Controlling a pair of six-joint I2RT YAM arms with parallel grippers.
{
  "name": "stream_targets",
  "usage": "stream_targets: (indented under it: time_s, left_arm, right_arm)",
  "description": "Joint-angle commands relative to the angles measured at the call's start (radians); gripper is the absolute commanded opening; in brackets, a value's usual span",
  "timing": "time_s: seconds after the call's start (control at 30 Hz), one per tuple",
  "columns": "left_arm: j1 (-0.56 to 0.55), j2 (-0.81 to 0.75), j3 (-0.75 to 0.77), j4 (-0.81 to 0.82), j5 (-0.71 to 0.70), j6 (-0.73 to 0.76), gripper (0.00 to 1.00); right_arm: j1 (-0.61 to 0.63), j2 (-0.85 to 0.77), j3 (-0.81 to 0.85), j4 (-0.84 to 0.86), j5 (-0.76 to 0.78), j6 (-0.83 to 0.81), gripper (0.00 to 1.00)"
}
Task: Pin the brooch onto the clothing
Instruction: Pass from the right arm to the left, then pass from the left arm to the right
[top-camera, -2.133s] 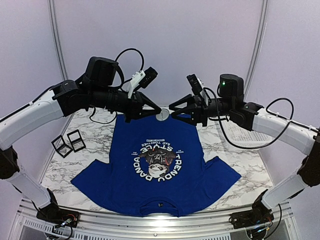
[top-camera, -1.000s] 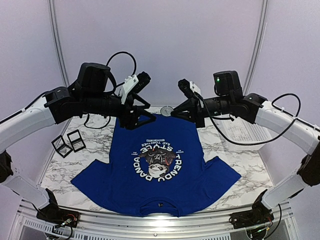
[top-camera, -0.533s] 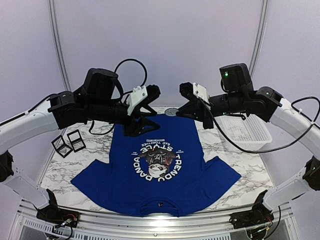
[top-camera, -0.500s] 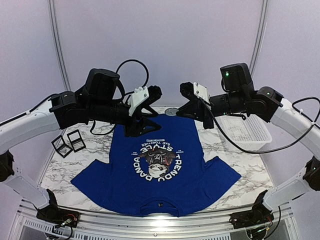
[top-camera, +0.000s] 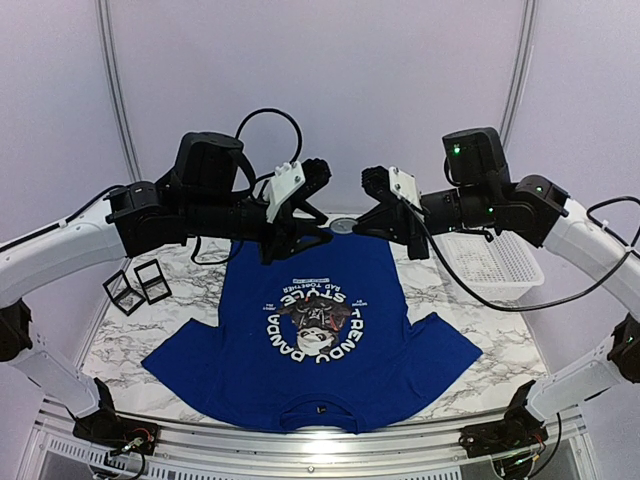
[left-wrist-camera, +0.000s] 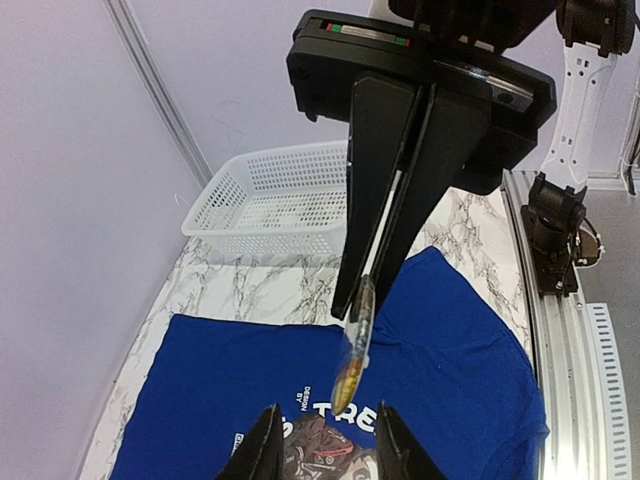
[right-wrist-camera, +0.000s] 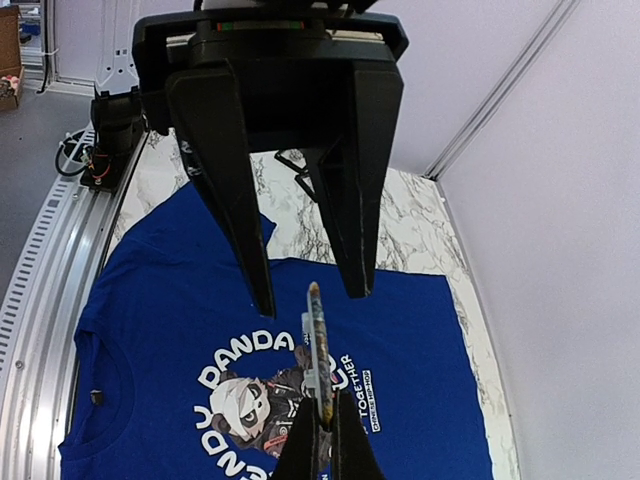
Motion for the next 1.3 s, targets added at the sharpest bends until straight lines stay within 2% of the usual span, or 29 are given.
stream_targets:
  time_s: [0.0, 0.1, 0.4, 0.5, 0.6, 0.67, 0.7, 0.8, 0.87, 0.93, 1.0, 1.1, 1.2, 1.27]
  left_arm:
    - [-0.004, 0.010, 0.025, 0.052, -0.007, -0.006, 0.28]
    - [-0.005, 0.012, 0.025, 0.054, 0.001, -0.007, 0.18]
    - [-0.010, 0.019, 0.016, 0.061, 0.022, -0.012, 0.12]
    - [-0.014, 0.022, 0.018, 0.062, 0.029, -0.012, 0.00]
    - [-0.014, 0.016, 0.011, 0.077, 0.042, -0.029, 0.00]
    - [-0.014, 0.001, -0.028, 0.144, 0.028, -0.081, 0.00]
    - [-0.014, -0.017, -0.061, 0.205, 0.025, -0.121, 0.00]
    - [-0.013, -0.073, -0.198, 0.486, 0.064, -0.262, 0.00]
    - [-0.014, -0.084, -0.258, 0.679, 0.085, -0.366, 0.00]
    - [-0.016, -0.067, -0.263, 0.750, 0.085, -0.447, 0.00]
    - [-0.016, -0.049, -0.262, 0.808, 0.092, -0.495, 0.00]
    - [-0.017, -0.022, -0.265, 0.891, 0.131, -0.542, 0.00]
    - [-0.019, -0.003, -0.262, 0.948, 0.156, -0.585, 0.00]
    - [-0.020, 0.009, -0.262, 0.972, 0.164, -0.603, 0.00]
  right_arm:
    - [0.008, -0.012, -0.005, 0.026, -0.027, -0.006, 0.00]
    - [0.008, -0.012, -0.009, 0.030, -0.033, -0.004, 0.00]
    - [0.008, -0.007, -0.010, 0.036, -0.043, -0.002, 0.00]
    - [0.010, 0.001, -0.007, 0.031, -0.046, 0.000, 0.00]
    - [0.009, -0.003, -0.010, 0.042, -0.051, 0.006, 0.00]
    - [0.007, -0.023, -0.033, 0.092, -0.043, 0.030, 0.00]
    - [0.002, -0.043, -0.067, 0.154, -0.032, 0.054, 0.01]
    - [-0.053, -0.130, -0.235, 0.455, -0.085, 0.204, 0.38]
    - [-0.124, -0.184, -0.359, 0.702, -0.224, 0.363, 0.57]
    - [-0.147, -0.211, -0.458, 0.974, -0.300, 0.584, 0.69]
    - [-0.148, -0.197, -0.509, 1.174, -0.303, 0.751, 0.73]
    - [-0.145, -0.138, -0.519, 1.345, -0.307, 0.931, 0.72]
    - [-0.143, -0.103, -0.522, 1.439, -0.323, 0.992, 0.64]
    - [-0.129, -0.092, -0.514, 1.454, -0.325, 0.982, 0.55]
